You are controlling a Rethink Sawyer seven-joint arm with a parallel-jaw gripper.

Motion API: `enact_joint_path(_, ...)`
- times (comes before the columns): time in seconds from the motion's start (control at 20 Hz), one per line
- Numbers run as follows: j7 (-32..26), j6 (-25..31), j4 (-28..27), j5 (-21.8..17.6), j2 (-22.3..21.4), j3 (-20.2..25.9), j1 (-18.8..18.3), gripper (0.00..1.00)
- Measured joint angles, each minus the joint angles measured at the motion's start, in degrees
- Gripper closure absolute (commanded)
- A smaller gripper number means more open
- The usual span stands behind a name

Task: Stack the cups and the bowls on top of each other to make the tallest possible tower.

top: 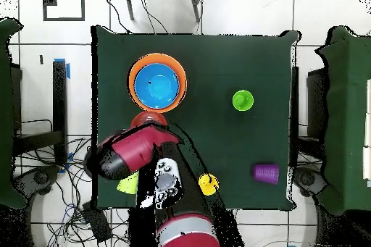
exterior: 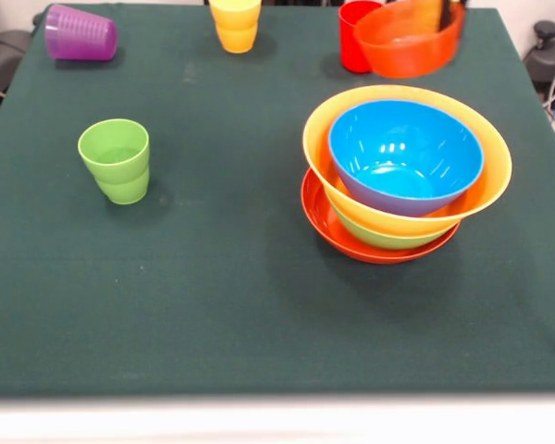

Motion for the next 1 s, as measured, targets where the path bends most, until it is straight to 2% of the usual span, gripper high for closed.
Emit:
enact_joint_path(0.05,0.0,0.6,-0.8,0.2,0.5,-0.1,1.9,1.00)
enact_joint_path(0.35,0.0,2.8,-4.0,1.8,2.1,-0.8,8.3,1.00)
enact_joint_path(0.5,0.0,2.9,-5.7,2.4,2.6,-0.9,10.3,1.00)
enact_joint_path(0.75,0.0,3.0,-9.1,2.3,3.4,-0.9,10.2,1.00)
enact_joint_path(1.0,0.0,3.0,-12.0,2.3,3.6,-0.9,7.5,1.00)
